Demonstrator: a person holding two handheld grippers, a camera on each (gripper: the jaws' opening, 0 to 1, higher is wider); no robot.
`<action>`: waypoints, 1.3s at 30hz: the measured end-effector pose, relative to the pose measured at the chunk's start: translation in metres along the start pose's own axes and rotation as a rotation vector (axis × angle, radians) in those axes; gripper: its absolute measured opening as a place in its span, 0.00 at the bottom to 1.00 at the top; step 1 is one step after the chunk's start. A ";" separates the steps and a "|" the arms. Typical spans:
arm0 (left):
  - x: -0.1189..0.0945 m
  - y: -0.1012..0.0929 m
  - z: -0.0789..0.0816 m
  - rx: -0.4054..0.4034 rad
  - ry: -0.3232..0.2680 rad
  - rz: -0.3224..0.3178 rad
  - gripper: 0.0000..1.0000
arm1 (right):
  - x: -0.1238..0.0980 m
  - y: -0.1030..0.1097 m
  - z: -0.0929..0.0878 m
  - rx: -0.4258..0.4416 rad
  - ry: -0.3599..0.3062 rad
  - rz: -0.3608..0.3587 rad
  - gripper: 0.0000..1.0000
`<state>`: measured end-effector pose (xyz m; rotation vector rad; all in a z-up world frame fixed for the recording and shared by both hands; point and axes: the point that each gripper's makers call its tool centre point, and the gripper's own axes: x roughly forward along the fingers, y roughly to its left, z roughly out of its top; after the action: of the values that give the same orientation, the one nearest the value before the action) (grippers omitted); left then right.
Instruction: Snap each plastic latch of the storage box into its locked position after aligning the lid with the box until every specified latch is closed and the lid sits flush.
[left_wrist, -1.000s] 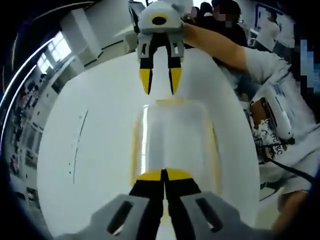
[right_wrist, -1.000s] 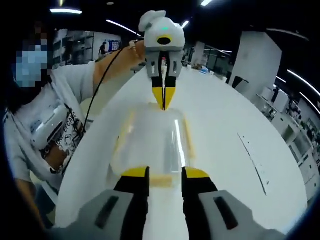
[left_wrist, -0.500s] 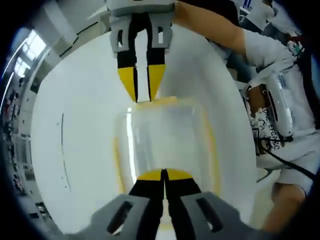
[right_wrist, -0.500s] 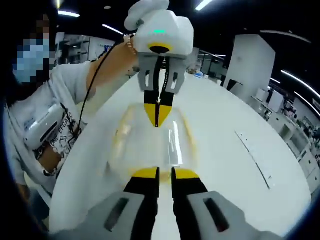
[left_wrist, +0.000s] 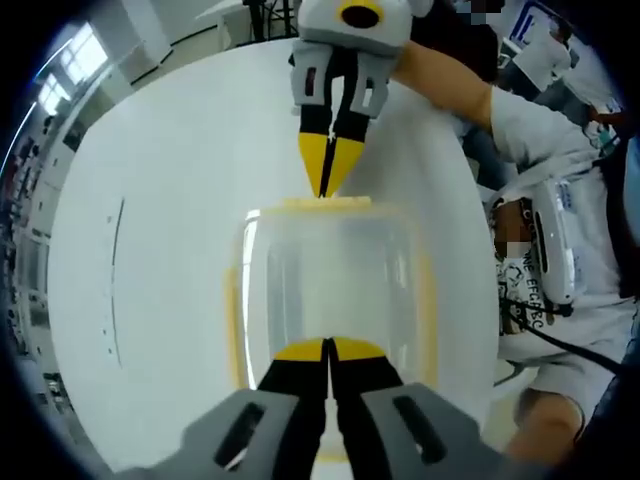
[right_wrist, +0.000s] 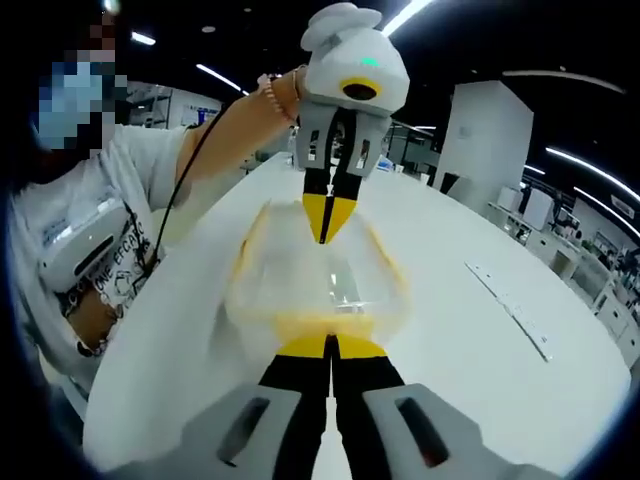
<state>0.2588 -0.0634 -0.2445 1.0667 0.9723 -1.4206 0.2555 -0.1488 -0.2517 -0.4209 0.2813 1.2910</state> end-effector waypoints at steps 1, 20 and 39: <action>0.001 0.000 0.001 -0.008 -0.002 -0.003 0.00 | -0.001 0.000 0.000 0.000 -0.023 -0.006 0.00; 0.004 -0.004 0.010 -0.029 0.094 -0.023 0.00 | -0.007 0.002 0.000 0.184 -0.250 -0.045 0.00; 0.000 -0.002 0.000 -0.077 0.155 0.003 0.00 | -0.001 -0.001 0.005 0.165 -0.247 -0.117 0.00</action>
<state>0.2571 -0.0637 -0.2446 1.1325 1.1275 -1.3023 0.2563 -0.1471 -0.2464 -0.1338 0.1509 1.1809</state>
